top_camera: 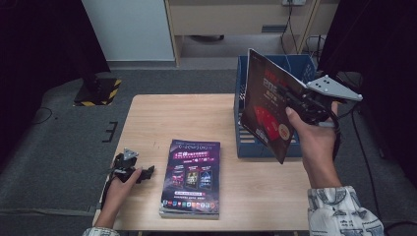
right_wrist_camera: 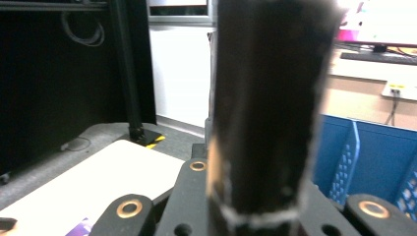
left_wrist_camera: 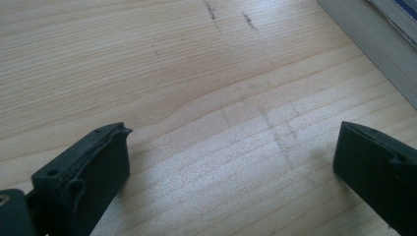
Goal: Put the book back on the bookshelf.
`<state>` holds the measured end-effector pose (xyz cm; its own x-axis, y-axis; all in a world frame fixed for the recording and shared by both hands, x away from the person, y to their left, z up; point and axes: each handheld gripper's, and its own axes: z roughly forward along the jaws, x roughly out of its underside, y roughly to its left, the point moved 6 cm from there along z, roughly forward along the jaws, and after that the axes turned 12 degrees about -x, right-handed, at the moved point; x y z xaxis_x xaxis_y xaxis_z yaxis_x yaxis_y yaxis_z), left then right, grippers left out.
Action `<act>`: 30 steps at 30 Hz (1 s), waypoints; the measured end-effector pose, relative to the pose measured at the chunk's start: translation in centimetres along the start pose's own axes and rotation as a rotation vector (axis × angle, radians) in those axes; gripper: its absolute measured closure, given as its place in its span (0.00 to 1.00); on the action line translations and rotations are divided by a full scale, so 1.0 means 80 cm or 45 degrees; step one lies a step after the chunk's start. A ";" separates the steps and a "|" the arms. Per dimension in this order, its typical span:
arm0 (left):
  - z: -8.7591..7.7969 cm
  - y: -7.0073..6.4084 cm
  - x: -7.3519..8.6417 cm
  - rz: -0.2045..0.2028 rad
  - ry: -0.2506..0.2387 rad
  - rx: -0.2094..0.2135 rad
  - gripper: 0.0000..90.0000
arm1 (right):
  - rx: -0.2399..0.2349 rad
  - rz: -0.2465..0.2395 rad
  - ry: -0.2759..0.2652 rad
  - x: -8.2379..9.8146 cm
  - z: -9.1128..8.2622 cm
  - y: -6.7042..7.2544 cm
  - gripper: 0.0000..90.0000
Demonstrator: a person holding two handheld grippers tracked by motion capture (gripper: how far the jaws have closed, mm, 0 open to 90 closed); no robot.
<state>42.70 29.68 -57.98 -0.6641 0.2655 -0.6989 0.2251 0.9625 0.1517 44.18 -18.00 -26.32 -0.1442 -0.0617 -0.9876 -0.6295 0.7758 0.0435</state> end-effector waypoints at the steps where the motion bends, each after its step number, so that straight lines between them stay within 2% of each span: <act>1: 0.000 0.000 0.000 0.000 0.000 0.000 0.00 | 0.013 -0.002 0.004 0.000 0.002 -0.001 0.97; 9: 0.000 0.000 0.000 0.000 0.001 0.000 0.00 | 0.083 -0.040 0.042 0.000 0.029 -0.009 0.97; 18: 0.000 0.000 0.000 0.000 0.001 -0.001 0.00 | 0.176 -0.039 0.080 0.007 0.065 -0.022 0.97; 30: 0.001 -0.001 -0.001 -0.001 0.001 -0.001 0.00 | 0.251 -0.001 0.025 0.010 0.093 -0.041 0.97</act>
<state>42.76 29.61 -57.99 -0.6649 0.2645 -0.6985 0.2235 0.9628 0.1518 51.83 -15.92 -28.34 -0.1601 -0.0732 -0.9844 -0.4679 0.8837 0.0104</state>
